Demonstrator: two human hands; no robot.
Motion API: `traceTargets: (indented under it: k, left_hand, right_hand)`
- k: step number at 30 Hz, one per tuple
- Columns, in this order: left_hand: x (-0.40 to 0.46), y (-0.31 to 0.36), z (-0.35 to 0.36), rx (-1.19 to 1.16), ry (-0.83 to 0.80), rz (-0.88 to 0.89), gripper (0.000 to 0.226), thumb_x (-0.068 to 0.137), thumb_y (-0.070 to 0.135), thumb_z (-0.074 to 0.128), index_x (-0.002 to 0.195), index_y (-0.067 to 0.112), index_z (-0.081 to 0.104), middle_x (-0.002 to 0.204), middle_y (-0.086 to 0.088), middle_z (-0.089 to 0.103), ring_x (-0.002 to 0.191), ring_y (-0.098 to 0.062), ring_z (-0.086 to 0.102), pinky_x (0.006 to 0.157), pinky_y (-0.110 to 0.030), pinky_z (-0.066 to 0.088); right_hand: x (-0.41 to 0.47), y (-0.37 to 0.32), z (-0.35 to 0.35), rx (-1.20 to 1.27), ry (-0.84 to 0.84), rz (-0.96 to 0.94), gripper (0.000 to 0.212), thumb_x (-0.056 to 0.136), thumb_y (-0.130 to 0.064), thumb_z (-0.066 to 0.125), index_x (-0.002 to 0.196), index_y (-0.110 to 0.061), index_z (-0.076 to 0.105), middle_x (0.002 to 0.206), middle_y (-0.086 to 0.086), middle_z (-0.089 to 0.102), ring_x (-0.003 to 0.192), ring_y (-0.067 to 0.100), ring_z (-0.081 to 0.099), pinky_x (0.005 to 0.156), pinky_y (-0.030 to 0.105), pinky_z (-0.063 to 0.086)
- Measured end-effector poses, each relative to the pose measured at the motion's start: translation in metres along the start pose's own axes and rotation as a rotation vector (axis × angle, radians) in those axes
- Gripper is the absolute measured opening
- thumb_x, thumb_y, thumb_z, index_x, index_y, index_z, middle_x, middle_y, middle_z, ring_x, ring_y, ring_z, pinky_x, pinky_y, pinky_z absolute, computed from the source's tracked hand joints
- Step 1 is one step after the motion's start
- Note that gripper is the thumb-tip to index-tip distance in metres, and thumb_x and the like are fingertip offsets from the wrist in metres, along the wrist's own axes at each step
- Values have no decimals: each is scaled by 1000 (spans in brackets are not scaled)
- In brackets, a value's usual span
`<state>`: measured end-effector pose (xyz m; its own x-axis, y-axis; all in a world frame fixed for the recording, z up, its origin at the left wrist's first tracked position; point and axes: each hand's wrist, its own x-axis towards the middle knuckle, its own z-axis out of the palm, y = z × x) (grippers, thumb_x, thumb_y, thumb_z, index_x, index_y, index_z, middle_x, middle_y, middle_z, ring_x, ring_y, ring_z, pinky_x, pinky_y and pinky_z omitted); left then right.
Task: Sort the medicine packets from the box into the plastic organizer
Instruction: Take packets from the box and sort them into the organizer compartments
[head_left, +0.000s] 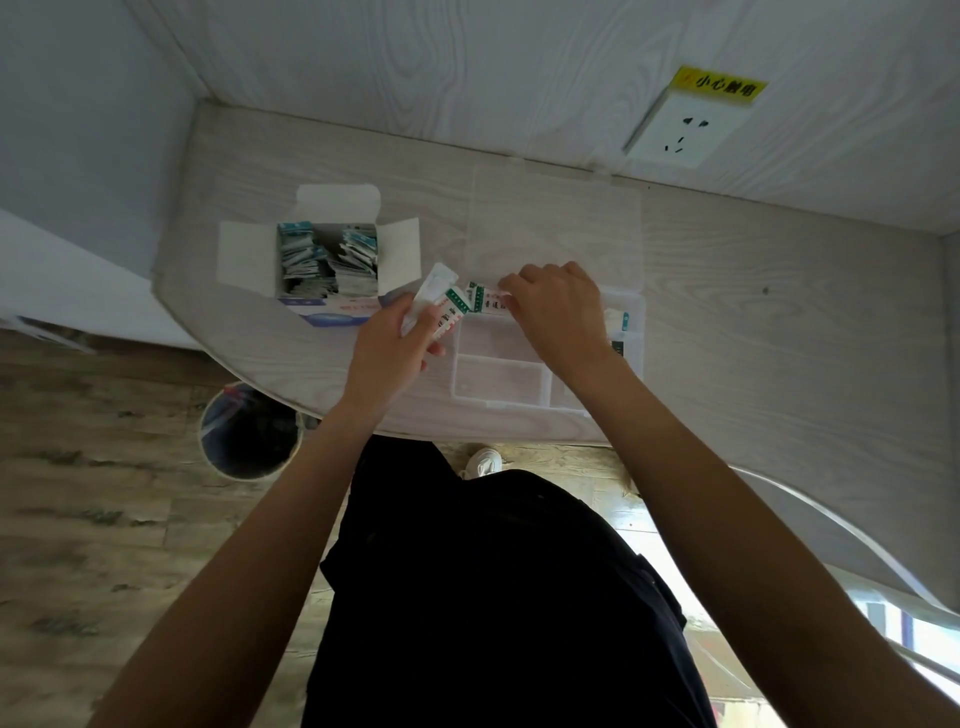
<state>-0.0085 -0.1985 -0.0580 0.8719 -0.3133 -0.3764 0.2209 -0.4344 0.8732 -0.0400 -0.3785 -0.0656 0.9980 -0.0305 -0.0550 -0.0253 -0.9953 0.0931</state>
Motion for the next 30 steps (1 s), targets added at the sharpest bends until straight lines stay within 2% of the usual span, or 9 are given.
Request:
traceTargets:
  k: [3, 5, 7, 9, 13, 16, 24, 30]
  left_hand:
    - [1, 0, 0, 3, -1, 9, 18, 97, 23, 47, 111, 15, 56, 81, 8, 61, 53, 5, 58, 45, -14, 43]
    - [1, 0, 0, 9, 0, 8, 20, 97, 23, 47, 112, 14, 56, 84, 6, 62, 53, 5, 58, 45, -13, 43]
    - [2, 0, 1, 17, 1, 6, 22, 97, 23, 47, 113, 13, 57, 84, 4, 62, 53, 6, 58, 45, -13, 43]
    - [2, 0, 1, 21, -1, -1, 24, 97, 24, 47, 115, 12, 57, 81, 7, 62, 53, 6, 58, 45, -13, 43]
    - [0, 0, -1, 15, -13, 2, 20, 97, 23, 47, 112, 15, 57, 79, 10, 62, 53, 5, 58, 45, -15, 44]
    - [-2, 1, -1, 12, -20, 8, 11, 97, 22, 46, 103, 19, 55, 78, 11, 62, 53, 4, 59, 46, -19, 45]
    - [-2, 3, -2, 3, -27, -3, 12, 97, 23, 47, 105, 19, 56, 79, 12, 62, 53, 4, 59, 45, -17, 44]
    - [-2, 4, 0, 7, -46, 7, 14, 97, 24, 47, 106, 19, 56, 81, 10, 63, 55, 4, 60, 45, -16, 44]
  right_hand:
    - [1, -6, -4, -41, -50, -18, 9, 73, -27, 78, 75, -23, 69, 61, -8, 63, 48, 9, 53, 48, 19, 26]
    - [4, -8, -8, -60, -55, -9, 14, 71, -27, 80, 71, -23, 67, 57, -9, 59, 43, 9, 46, 45, 19, 22]
    - [8, -8, -3, -47, -93, -26, 4, 85, -23, 66, 85, -19, 64, 71, -5, 62, 51, 12, 45, 47, 23, 26]
    - [10, -8, -1, -48, -109, -31, 9, 94, -22, 54, 94, -17, 61, 80, -3, 62, 57, 14, 43, 49, 26, 27]
    - [10, -8, -2, -7, -127, -59, 19, 99, -22, 42, 101, -12, 58, 88, 2, 63, 63, 18, 41, 54, 29, 28]
    - [17, -4, -4, 25, -150, -101, 21, 99, -26, 44, 105, -12, 59, 88, 4, 63, 63, 20, 43, 56, 30, 31]
    - [24, 2, -1, -29, -170, -222, 21, 99, -26, 46, 99, -13, 62, 81, 3, 64, 60, 19, 47, 53, 29, 31]
    - [27, -1, -7, 94, -172, -221, 41, 97, -45, 38, 101, -10, 60, 88, 7, 66, 74, 25, 60, 59, 31, 35]
